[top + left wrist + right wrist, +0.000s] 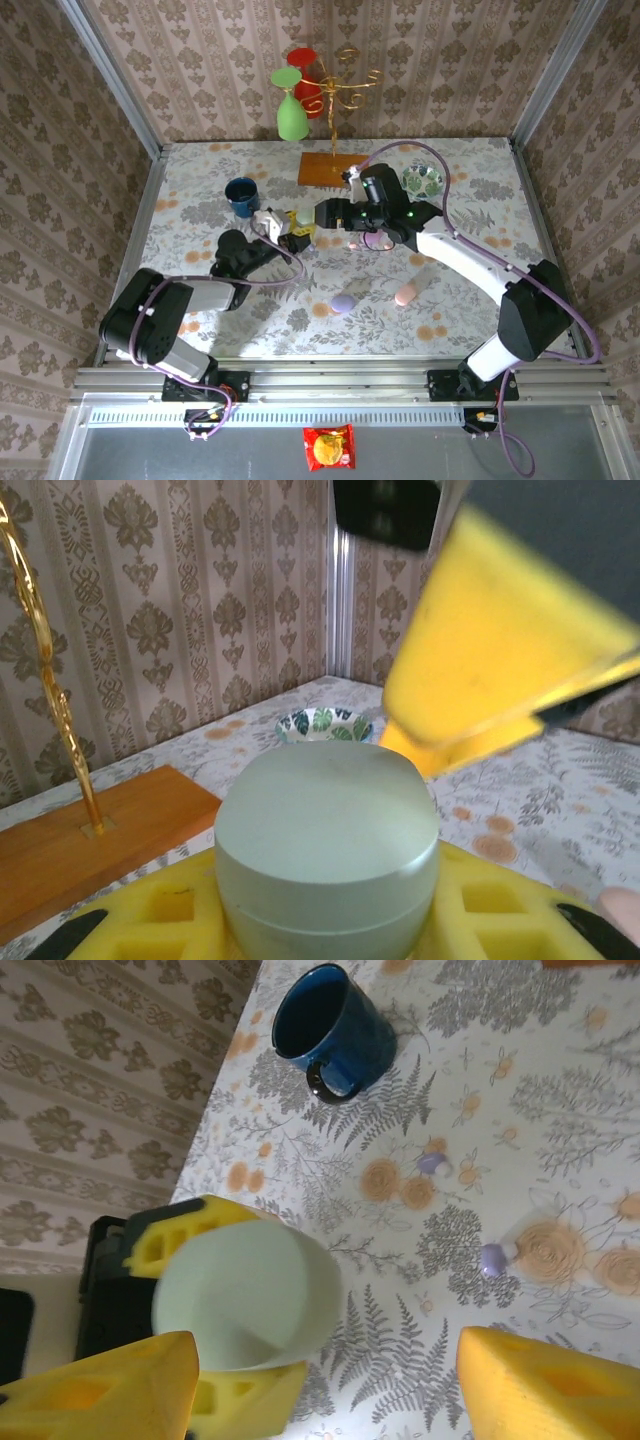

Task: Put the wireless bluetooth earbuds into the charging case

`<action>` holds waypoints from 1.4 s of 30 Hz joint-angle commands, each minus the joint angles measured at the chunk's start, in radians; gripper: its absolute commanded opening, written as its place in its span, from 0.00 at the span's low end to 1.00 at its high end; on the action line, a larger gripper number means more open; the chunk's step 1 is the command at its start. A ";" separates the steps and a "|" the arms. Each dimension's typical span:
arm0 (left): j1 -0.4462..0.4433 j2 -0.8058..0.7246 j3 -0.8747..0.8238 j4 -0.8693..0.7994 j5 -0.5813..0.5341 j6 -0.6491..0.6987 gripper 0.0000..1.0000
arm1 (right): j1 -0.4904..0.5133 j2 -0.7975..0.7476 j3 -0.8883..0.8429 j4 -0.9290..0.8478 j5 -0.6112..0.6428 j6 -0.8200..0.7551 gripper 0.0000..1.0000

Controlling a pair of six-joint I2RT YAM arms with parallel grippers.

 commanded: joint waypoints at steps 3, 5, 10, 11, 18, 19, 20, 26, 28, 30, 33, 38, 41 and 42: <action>-0.002 -0.035 0.046 0.047 0.039 -0.066 0.35 | -0.026 0.005 -0.086 0.251 -0.225 0.255 0.70; -0.006 -0.037 0.046 0.047 0.046 -0.059 0.35 | -0.034 0.020 -0.109 0.338 -0.269 0.315 0.69; -0.022 -0.048 0.035 0.048 0.051 -0.022 0.35 | -0.042 0.061 -0.132 0.462 -0.320 0.396 0.67; -0.024 -0.049 0.034 0.048 0.054 -0.019 0.35 | -0.042 0.068 -0.132 0.473 -0.324 0.402 0.66; -0.027 -0.057 0.018 0.046 0.084 0.010 0.36 | -0.055 0.085 -0.139 0.489 -0.308 0.415 0.41; -0.027 -0.057 0.017 0.046 0.084 0.014 0.36 | -0.057 0.085 -0.144 0.495 -0.308 0.419 0.36; -0.027 -0.056 0.016 0.046 0.082 0.016 0.36 | -0.058 0.085 -0.148 0.503 -0.309 0.423 0.31; -0.027 -0.042 0.014 0.045 0.074 0.032 0.40 | -0.058 0.067 -0.168 0.511 -0.304 0.420 0.23; -0.027 -0.041 0.011 0.042 0.068 0.039 0.47 | -0.063 0.058 -0.174 0.493 -0.291 0.406 0.23; -0.027 -0.042 0.006 0.029 0.063 0.048 0.60 | -0.073 0.039 -0.193 0.471 -0.250 0.385 0.23; -0.030 -0.047 -0.004 -0.020 0.065 0.087 0.77 | -0.098 0.003 -0.223 0.385 -0.152 0.326 0.23; -0.049 -0.067 -0.026 -0.124 0.062 0.127 0.91 | -0.160 -0.050 -0.318 0.271 0.013 0.245 0.23; -0.083 -0.086 -0.044 -0.205 0.024 0.177 0.96 | -0.211 -0.072 -0.401 0.260 0.045 0.236 0.23; -0.099 -0.090 -0.049 -0.236 0.010 0.196 0.98 | -0.228 -0.078 -0.429 0.260 0.053 0.234 0.23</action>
